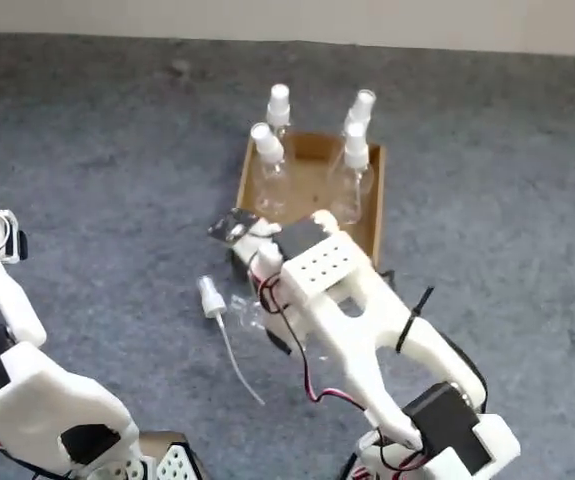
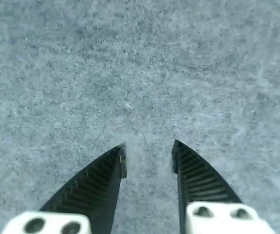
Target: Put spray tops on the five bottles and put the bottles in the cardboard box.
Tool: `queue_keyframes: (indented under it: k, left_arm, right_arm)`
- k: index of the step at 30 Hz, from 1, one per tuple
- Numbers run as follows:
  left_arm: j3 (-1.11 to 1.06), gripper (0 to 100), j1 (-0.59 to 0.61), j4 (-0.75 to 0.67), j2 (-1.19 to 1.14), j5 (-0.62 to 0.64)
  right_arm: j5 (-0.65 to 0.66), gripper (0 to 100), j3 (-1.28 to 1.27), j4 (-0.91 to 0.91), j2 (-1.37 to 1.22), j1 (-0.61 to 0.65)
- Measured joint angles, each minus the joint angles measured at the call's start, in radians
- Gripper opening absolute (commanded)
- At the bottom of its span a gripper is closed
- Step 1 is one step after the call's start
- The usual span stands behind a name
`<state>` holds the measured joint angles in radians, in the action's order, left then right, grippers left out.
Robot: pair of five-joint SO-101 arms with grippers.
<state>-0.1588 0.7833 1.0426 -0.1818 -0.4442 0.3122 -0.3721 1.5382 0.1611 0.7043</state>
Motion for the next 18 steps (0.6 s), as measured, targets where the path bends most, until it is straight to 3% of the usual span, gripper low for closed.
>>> queue_keyframes:
  k: [4, 9, 14, 18]
  left_arm:
    - [0.037, 14, -0.002, 0.068, 0.000, 0.000]
    - [0.089, 14, -0.071, 0.265, 0.078, 0.000]
    - [0.049, 14, -0.249, 0.423, 0.230, 0.000]
    - [-0.069, 14, -0.427, 0.453, 0.367, 0.100]
  right_arm:
    - [0.000, 0.5, 0.026, 0.055, 0.092, -0.063]
    - [0.021, 0.5, 0.031, 0.150, 0.275, -0.224]
    - [0.130, 0.5, 0.031, 0.104, 0.315, -0.557]
    - [0.204, 0.5, -0.051, -0.049, 0.315, -0.841]
